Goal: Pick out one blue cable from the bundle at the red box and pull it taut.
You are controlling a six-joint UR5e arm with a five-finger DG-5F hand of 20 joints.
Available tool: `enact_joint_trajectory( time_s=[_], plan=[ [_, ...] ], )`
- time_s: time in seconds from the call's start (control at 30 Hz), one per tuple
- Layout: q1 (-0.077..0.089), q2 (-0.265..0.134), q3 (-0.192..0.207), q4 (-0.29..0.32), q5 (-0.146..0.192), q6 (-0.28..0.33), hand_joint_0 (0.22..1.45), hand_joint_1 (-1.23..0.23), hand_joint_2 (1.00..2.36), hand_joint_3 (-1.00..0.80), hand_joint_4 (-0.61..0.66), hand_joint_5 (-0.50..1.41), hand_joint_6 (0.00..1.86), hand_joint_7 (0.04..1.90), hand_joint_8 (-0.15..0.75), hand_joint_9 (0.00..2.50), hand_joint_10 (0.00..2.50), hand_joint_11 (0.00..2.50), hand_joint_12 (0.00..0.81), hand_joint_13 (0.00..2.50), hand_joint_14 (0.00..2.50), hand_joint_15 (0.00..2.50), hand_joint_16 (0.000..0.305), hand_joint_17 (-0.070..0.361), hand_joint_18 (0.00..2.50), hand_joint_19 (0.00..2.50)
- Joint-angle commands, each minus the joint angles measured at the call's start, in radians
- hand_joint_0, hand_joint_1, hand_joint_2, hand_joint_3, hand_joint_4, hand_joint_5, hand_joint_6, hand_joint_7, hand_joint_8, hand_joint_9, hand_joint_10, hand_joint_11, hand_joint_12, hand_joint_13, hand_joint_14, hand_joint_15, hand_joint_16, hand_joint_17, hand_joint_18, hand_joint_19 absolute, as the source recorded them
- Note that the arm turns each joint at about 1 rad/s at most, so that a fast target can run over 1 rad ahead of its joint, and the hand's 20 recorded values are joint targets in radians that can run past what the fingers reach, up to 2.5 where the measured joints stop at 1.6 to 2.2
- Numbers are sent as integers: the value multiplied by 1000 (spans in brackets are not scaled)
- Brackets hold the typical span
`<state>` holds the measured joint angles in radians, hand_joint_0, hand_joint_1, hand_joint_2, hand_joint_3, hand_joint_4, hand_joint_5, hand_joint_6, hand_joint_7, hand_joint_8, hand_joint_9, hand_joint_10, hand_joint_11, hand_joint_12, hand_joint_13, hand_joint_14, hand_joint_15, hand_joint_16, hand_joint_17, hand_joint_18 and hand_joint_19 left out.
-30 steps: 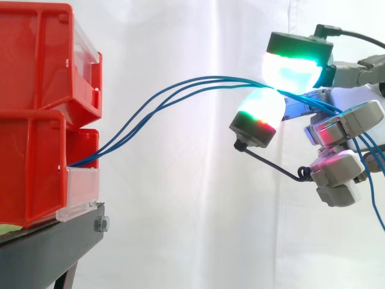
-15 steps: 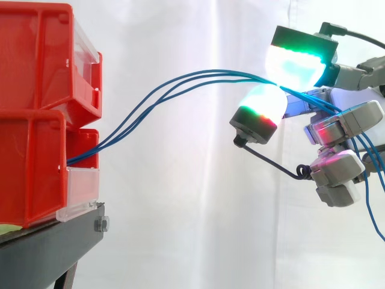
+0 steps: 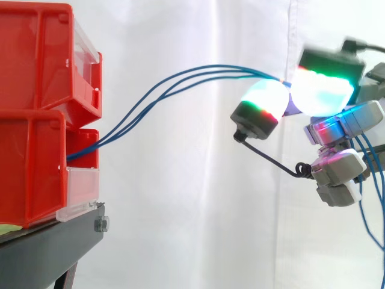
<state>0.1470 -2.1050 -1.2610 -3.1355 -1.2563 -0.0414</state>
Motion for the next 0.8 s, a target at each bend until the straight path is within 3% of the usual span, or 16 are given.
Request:
enact_joint_trajectory(
  time_s=[0.0,0.13,0.43,0.77],
  plan=[
    [-1,0,0,0,0,0,766,-998,1000,-500,-319,-122,939,930,164,1523,34,1467,328,1255,36,993,48,108,965,890],
    [0,0,0,0,0,0,734,-993,1000,-500,-288,-124,935,907,159,1512,33,1491,339,1258,35,1001,48,109,964,901],
    [0,0,0,0,0,0,523,-928,1000,-500,-213,-139,901,886,187,1499,31,1458,363,1276,34,995,55,123,999,895],
    [-1,0,0,0,0,0,480,-613,1000,-500,-265,-126,857,852,213,1604,32,1388,395,1319,32,986,59,132,1060,895]
  ],
)
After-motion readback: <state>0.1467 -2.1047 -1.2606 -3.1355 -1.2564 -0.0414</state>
